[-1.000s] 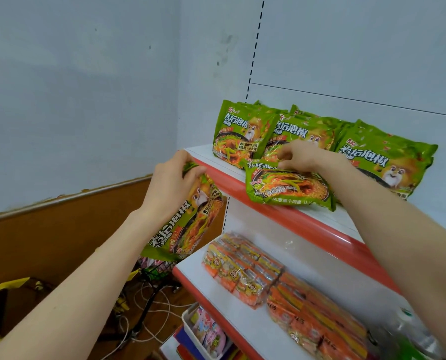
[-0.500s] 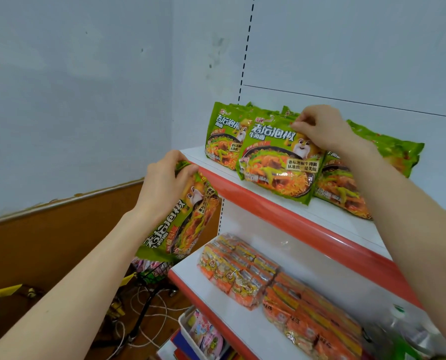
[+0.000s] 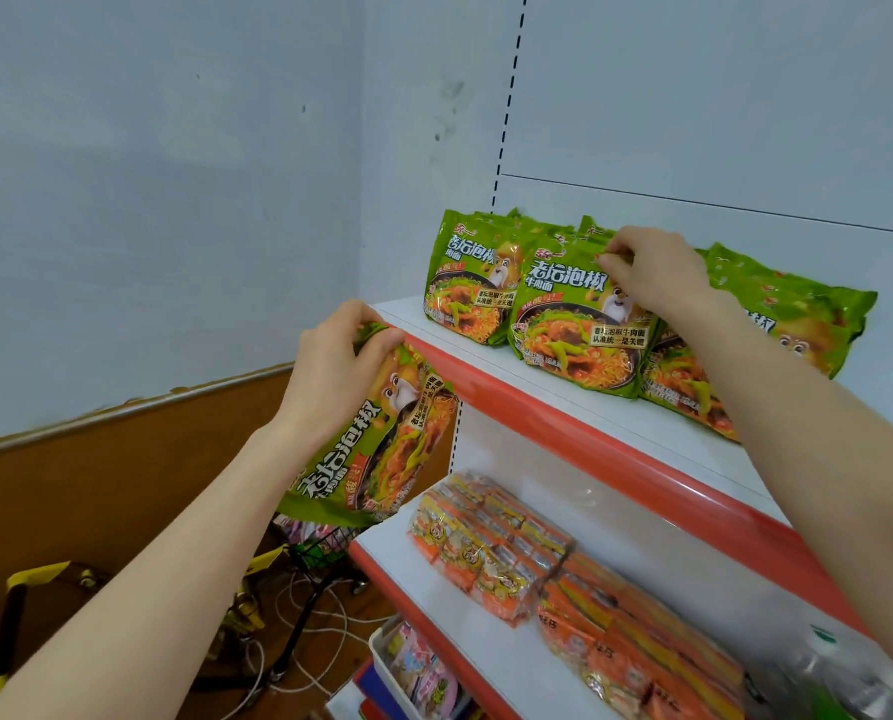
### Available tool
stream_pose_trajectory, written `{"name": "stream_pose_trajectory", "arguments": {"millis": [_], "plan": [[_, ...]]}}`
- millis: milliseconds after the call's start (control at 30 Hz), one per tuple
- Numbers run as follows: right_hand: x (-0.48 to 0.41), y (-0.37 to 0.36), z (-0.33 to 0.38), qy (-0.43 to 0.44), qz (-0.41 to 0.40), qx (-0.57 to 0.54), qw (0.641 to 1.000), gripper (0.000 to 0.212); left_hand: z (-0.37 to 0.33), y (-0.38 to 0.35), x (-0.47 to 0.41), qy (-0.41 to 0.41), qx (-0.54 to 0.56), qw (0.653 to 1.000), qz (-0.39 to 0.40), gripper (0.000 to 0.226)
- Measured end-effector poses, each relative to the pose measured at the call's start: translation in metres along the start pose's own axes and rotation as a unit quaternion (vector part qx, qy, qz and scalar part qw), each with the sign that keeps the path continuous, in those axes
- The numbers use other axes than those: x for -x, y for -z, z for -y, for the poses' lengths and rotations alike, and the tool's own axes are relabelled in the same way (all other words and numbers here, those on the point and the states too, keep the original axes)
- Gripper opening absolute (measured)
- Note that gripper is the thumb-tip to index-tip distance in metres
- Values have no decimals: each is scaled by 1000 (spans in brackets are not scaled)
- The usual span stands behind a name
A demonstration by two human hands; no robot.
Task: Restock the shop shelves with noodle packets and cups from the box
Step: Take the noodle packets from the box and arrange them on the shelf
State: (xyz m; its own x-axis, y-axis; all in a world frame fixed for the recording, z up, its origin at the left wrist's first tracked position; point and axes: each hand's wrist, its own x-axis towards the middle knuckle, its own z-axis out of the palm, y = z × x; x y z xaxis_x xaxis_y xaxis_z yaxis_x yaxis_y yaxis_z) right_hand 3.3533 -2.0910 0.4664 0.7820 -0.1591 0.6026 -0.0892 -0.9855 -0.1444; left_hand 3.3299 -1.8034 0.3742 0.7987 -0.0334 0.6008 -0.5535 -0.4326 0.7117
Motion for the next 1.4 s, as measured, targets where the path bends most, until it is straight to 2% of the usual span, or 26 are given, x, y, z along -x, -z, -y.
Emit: {"name": "stream_pose_trajectory", "arguments": {"millis": [67, 167, 233, 300, 367, 467, 600, 700, 800, 867, 967, 1067, 1133, 1200, 1267, 1400], "plan": [[-1, 3, 1, -5, 5, 15, 1000, 31, 0, 3, 0, -1, 12, 1000, 3, 11], [2, 6, 5, 14, -65, 1, 998, 34, -2, 8, -1, -5, 31, 1000, 3, 11], [10, 8, 14, 28, -123, -68, 990, 31, -7, 12, -2, -3, 53, 999, 2, 12], [23, 10, 29, 20, -138, -171, 975, 27, -13, 15, -4, 2, 85, 996, 0, 17], [40, 10, 45, 15, -94, -257, 962, 22, -20, 15, -5, 12, 133, 991, 0, 18], [69, 10, 63, 41, 47, -326, 943, 18, -31, 11, -6, 30, 200, 979, 6, 16], [100, 17, 69, 11, 211, -425, 880, 22, -48, 2, -5, 26, 271, 962, 13, 17], [111, 25, 58, -30, 236, -467, 852, 22, -56, -8, -2, 12, 290, 957, 32, 17], [118, 32, 45, -39, 226, -470, 853, 22, -62, -18, -1, 3, 282, 958, 48, 16], [120, 37, 38, -19, 221, -444, 868, 22, -68, -24, -2, -10, 277, 958, 67, 16], [122, 46, 28, -3, 232, -380, 895, 4, -76, -34, -4, -45, 257, 960, 97, 15], [125, 54, 20, 19, 243, -327, 913, 21, -83, -44, -5, -72, 259, 955, 126, 17], [127, 61, 15, 20, 244, -302, 921, 17, -89, -52, -6, -99, 255, 951, 146, 19], [129, 68, 9, 29, 237, -287, 927, 26, -97, -59, -8, -123, 234, 951, 161, 20], [132, 74, 0, 28, 207, -288, 935, 39, -105, -66, -11, -141, 205, 957, 148, 18], [137, 88, -37, -75, 107, -331, 934, 58, -102, -82, -11, -124, 192, 971, 72, 16]]}}
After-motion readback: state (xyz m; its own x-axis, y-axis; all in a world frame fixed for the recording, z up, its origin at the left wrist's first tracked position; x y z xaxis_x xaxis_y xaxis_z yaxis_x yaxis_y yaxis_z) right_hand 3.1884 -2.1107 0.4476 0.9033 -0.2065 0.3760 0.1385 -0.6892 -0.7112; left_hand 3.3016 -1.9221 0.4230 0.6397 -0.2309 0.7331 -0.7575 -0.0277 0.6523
